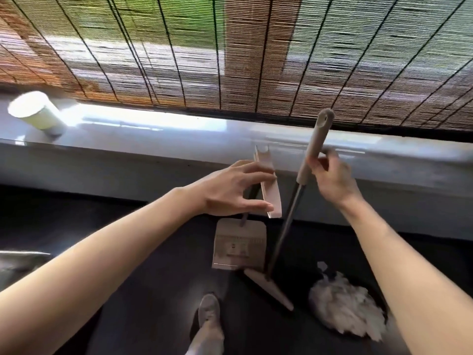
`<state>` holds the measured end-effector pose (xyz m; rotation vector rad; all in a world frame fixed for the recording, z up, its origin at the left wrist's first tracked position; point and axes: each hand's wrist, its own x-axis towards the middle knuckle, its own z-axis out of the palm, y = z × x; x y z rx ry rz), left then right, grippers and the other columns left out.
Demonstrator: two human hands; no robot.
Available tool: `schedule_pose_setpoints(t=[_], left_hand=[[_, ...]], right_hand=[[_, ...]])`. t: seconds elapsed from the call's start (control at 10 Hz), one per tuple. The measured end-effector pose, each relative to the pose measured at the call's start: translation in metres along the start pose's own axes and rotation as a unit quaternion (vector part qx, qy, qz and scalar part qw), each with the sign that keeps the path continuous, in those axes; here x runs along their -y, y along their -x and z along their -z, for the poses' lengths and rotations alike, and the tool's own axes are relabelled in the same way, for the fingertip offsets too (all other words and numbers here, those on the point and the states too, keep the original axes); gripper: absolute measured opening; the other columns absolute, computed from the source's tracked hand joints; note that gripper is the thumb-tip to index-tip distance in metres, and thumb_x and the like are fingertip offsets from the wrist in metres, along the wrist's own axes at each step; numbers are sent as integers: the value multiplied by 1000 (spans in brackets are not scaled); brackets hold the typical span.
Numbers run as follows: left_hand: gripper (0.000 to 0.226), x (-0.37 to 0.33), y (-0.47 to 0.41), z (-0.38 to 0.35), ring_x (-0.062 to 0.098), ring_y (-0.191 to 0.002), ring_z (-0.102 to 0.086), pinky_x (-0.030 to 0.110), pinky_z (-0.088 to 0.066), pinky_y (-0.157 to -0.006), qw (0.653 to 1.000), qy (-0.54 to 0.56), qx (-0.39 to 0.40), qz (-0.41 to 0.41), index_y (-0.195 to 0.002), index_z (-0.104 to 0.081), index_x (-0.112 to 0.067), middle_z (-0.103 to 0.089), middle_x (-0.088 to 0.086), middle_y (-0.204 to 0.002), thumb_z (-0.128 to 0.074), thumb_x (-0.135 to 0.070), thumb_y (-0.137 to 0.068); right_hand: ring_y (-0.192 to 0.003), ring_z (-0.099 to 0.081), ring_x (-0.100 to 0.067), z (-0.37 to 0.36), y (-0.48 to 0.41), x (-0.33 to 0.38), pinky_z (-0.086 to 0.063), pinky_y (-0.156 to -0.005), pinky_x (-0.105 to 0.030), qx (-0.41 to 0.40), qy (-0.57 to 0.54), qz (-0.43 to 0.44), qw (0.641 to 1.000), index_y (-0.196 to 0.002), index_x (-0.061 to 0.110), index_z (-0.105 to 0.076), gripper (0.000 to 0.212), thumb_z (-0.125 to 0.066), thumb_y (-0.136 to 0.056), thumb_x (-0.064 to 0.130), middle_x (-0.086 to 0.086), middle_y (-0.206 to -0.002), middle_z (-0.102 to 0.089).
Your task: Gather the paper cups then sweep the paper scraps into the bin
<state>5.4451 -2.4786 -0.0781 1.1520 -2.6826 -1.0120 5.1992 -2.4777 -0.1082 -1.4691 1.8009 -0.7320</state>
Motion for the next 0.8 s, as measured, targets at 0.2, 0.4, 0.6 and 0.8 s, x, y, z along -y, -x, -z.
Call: schedule_pose_setpoints(t=[0.2,0.4,0.6,0.8], left_hand=[[73,7,1,-2,0,-144,-11,25,-11,-116,999,44,14,5,-147,-35,-37,-19,-17,-158,-45,-69,-83],[74,1,-6,-1,4,-144,-12,22,-11,-111,999,25,39,2,-149,-31,-36,-14,-16,-159,-35,-70,-83],[73,-10,-5,9,10,-145,-16,29,-14,-114,996,-51,65,19,-148,-34,-32,-19,-10,-159,-29,-71,-85],[63,-54,8,31,19,-145,-22,42,-23,-114,975,-181,89,88,-149,-32,-29,-21,-3,-159,-35,-61,-95]], right_hand=[[-104,-56,-18,4,-8,4,-45,-93,-36,21,16,-45,999,-122,11,-54,31,-58,-95,27,-3,-115,-61],[-102,-53,-12,10,-2,11,-39,-87,-27,45,20,-67,997,-130,12,-51,39,-61,-93,19,-2,-116,-61],[-119,-54,-24,25,17,23,-40,-97,-32,53,39,-70,995,-144,14,-40,56,-61,-94,25,-8,-125,-61],[-116,-56,-23,74,58,43,-44,-97,-37,78,28,-65,994,-146,19,-35,59,-59,-94,33,-7,-127,-60]])
